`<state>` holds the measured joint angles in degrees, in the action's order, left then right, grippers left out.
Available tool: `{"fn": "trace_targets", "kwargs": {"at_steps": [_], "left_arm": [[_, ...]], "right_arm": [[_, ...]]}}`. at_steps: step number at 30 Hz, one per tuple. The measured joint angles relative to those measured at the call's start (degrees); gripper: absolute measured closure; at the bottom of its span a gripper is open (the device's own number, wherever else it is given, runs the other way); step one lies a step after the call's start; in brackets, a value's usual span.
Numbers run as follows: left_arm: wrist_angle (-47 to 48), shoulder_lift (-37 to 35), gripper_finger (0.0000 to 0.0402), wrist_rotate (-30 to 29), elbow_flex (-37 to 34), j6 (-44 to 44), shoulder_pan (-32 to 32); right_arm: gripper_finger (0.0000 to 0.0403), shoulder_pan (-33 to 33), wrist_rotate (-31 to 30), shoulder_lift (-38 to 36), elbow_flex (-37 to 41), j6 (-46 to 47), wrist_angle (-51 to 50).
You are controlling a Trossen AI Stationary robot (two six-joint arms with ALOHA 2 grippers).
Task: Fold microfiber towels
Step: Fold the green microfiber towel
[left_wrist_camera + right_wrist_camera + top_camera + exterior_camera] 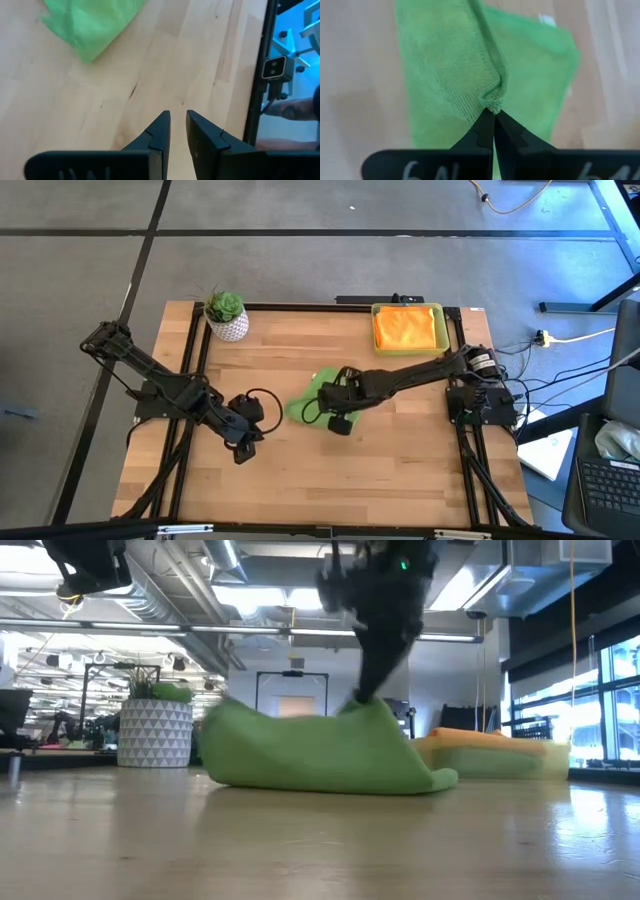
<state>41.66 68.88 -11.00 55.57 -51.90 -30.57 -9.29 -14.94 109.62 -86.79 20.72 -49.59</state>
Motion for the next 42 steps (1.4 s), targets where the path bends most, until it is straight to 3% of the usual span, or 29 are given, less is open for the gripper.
{"fn": "trace_targets", "kwargs": {"at_steps": [13, 25, 32, 42], "left_arm": [[-0.10, 0.00, 0.0346, -0.65, 0.00, -0.48, 0.00], [-1.56, 0.00, 0.0342, -11.21, 0.00, 4.63, 0.27], [-5.20, 0.00, 0.0342, -12.03, 0.00, 7.28, 1.84], [-5.76, 0.00, 0.0345, -11.95, 0.00, 5.99, 1.25]], "right_arm": [[0.0398, 6.15, -5.03, -3.37, 9.49, -3.11, -2.66], [0.0398, 9.08, -9.02, -14.78, 11.38, -13.87, -1.29], [0.0398, 15.32, -10.23, -14.91, 19.25, -14.98, 5.66], [0.0398, 23.73, -12.43, -16.31, 22.64, -16.76, 17.35]]}}
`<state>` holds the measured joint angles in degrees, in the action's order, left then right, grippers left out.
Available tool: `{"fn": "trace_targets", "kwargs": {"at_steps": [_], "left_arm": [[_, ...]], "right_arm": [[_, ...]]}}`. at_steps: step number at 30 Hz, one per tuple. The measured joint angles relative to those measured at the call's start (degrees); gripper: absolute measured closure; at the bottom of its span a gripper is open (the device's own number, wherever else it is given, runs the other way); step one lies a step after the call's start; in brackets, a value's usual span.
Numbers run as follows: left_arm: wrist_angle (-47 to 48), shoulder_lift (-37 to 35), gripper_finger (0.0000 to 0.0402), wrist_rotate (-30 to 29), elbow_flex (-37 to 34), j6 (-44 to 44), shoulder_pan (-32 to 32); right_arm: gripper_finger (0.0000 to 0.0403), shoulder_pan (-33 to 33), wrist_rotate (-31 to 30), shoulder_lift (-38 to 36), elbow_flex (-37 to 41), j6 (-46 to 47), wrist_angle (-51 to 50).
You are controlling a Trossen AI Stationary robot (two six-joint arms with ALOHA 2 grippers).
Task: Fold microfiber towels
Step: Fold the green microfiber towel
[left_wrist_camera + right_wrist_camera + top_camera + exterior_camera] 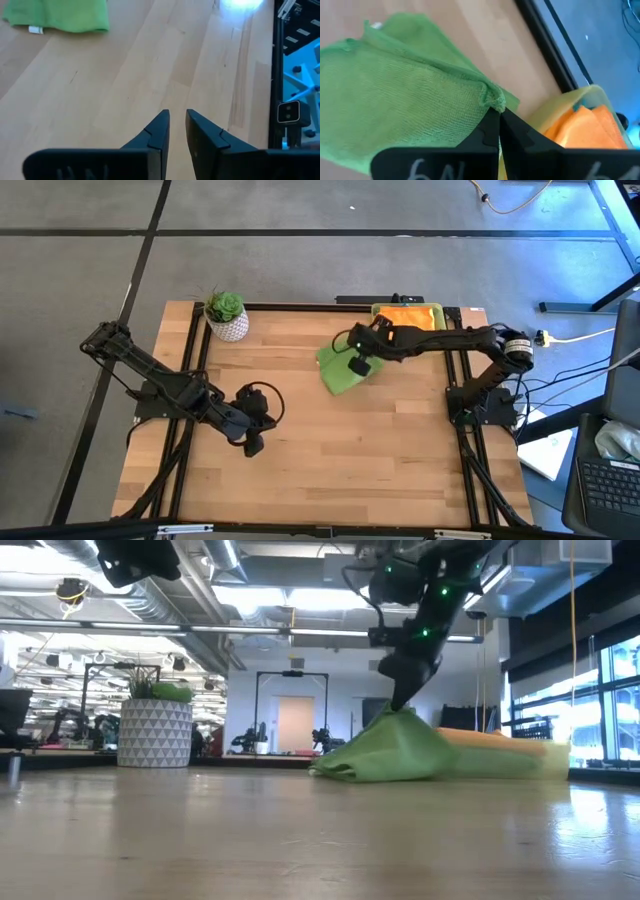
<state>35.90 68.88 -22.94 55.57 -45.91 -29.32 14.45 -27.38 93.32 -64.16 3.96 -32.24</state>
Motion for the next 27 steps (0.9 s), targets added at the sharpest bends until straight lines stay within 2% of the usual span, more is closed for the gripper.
{"fn": "trace_targets", "kwargs": {"at_steps": [9, 13, 20, 22, 27], "left_arm": [[-0.20, 0.00, 0.0346, 0.05, 0.00, -0.22, 0.17], [-0.98, 0.00, 0.0346, 0.07, 0.00, -0.22, 0.17], [-0.98, 0.00, 0.0346, 0.08, 0.00, -0.49, 0.21], [-1.05, 0.00, 0.0346, 0.09, 0.00, -0.51, 0.21], [-1.61, 0.00, 0.0346, 0.09, 0.00, -0.59, 0.21]], "right_arm": [[0.0398, 8.89, 5.84, 0.00, 7.79, -1.02, 14.20], [0.0398, 11.26, 10.68, 0.00, 11.14, -2.79, 21.56], [0.0385, 12.54, 10.99, 0.02, 14.46, -1.30, 21.93], [0.0378, 12.91, 13.00, 0.02, 14.95, -1.33, 22.72], [0.0330, 13.08, 17.37, -0.32, 13.32, -1.48, 22.90]]}}
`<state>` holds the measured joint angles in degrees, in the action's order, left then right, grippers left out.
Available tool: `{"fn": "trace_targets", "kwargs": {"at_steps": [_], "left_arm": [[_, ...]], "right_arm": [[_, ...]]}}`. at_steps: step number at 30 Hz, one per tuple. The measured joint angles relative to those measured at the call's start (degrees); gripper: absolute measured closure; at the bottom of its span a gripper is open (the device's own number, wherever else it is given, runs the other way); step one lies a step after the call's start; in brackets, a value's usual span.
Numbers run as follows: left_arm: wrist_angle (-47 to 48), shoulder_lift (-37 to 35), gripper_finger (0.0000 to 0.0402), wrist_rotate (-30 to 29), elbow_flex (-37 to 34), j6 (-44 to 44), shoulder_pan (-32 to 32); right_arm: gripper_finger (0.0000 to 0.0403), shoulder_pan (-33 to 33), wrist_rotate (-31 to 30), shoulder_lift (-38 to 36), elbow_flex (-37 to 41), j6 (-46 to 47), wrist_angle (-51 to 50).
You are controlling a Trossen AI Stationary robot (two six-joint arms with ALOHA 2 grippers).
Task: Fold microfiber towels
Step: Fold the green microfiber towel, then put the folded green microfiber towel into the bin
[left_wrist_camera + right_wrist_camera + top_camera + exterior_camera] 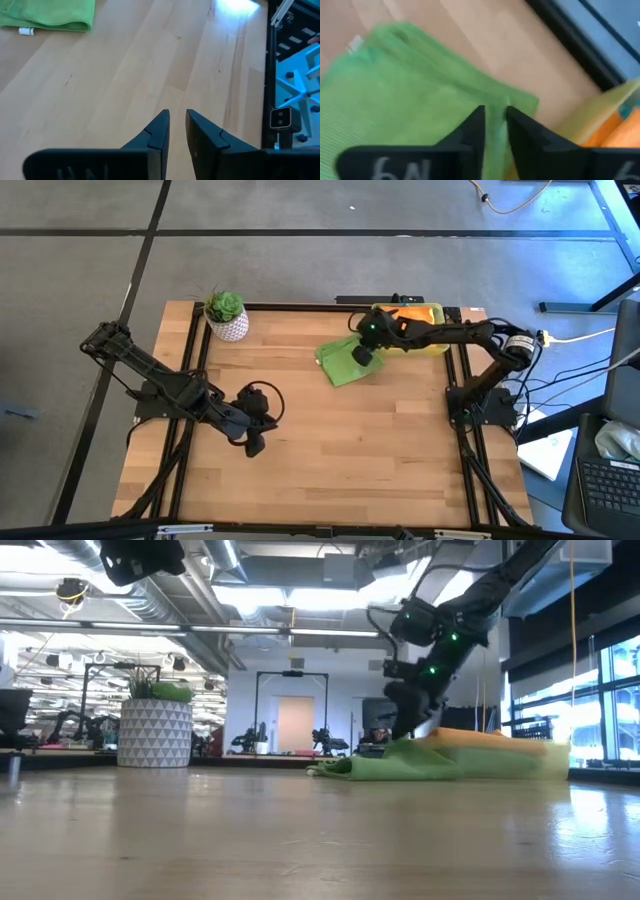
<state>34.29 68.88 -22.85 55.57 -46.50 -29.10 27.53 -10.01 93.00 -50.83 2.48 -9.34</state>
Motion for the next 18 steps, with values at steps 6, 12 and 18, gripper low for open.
{"fn": "trace_targets", "kwargs": {"at_steps": [6, 12, 18], "left_arm": [[-1.40, 0.00, 0.0346, 0.01, 0.00, -1.56, 0.00], [-1.47, 0.00, 0.0346, -0.01, 0.00, -2.93, -0.04], [-1.51, 0.00, 0.0346, -0.17, 0.00, -2.91, -0.04]], "right_arm": [[0.0222, 0.02, -5.28, -2.34, -4.83, -2.29, -1.44], [0.0148, -1.82, 9.90, -2.90, -8.80, 2.50, -12.32], [0.0142, -10.40, 12.72, -1.41, -4.44, -13.66, -14.38]]}}
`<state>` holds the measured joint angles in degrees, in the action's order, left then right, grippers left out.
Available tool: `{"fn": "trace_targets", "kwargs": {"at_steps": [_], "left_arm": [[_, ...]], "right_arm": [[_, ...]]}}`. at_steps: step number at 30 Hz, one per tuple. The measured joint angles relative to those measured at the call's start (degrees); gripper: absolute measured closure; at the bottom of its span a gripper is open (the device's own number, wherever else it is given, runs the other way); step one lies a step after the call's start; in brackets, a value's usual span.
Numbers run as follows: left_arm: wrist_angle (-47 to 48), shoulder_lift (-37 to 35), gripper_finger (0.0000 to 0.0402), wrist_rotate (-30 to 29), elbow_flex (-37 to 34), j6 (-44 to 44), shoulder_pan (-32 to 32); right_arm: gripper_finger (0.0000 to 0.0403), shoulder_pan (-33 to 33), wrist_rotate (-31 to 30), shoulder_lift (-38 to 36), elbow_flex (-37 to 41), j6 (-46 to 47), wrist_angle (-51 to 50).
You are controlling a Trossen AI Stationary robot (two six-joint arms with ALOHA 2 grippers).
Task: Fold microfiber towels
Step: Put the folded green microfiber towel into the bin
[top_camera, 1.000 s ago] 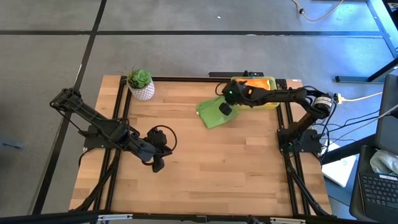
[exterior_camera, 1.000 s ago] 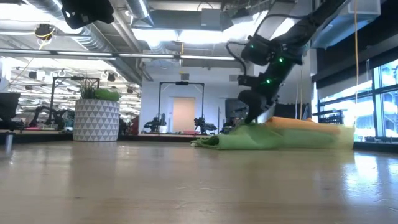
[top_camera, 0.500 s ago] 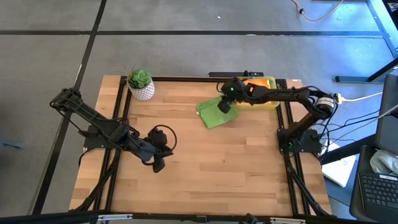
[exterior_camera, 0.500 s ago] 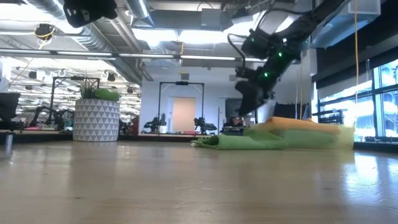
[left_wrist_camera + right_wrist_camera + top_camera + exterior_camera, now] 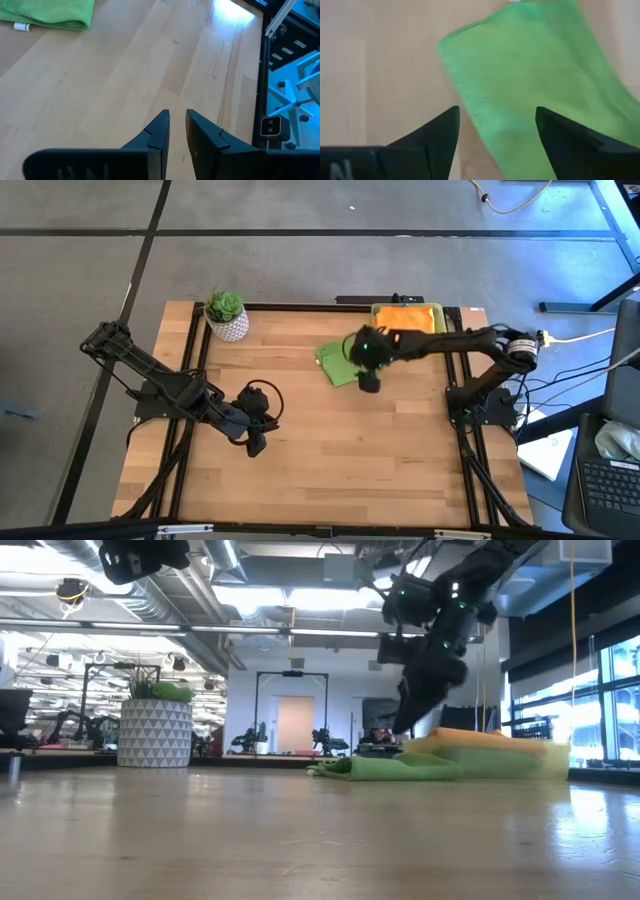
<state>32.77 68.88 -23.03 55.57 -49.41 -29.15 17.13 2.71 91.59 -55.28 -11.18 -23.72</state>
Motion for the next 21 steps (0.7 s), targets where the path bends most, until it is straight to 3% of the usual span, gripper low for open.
{"fn": "trace_targets", "kwargs": {"at_steps": [5, 14, 17, 21], "left_arm": [[-0.07, 0.00, 0.0346, 0.04, 0.00, 0.00, -0.04], [-0.06, 0.00, 0.0346, 0.08, 0.00, -0.06, -0.11], [-0.06, -0.01, 0.0346, 0.16, 0.00, -1.33, -0.41], [-0.28, 0.00, 0.0346, 0.77, 0.00, -1.57, -1.42]], "right_arm": [[0.0141, -3.96, -2.59, 2.34, 3.18, -2.58, 4.93], [0.0143, -4.11, -2.50, 10.33, 3.18, -0.55, 6.45], [0.0160, -3.26, 0.84, 13.15, 2.71, 0.69, 7.05], [0.0217, -2.50, 1.98, 14.93, 2.50, 1.68, 10.26]]}}
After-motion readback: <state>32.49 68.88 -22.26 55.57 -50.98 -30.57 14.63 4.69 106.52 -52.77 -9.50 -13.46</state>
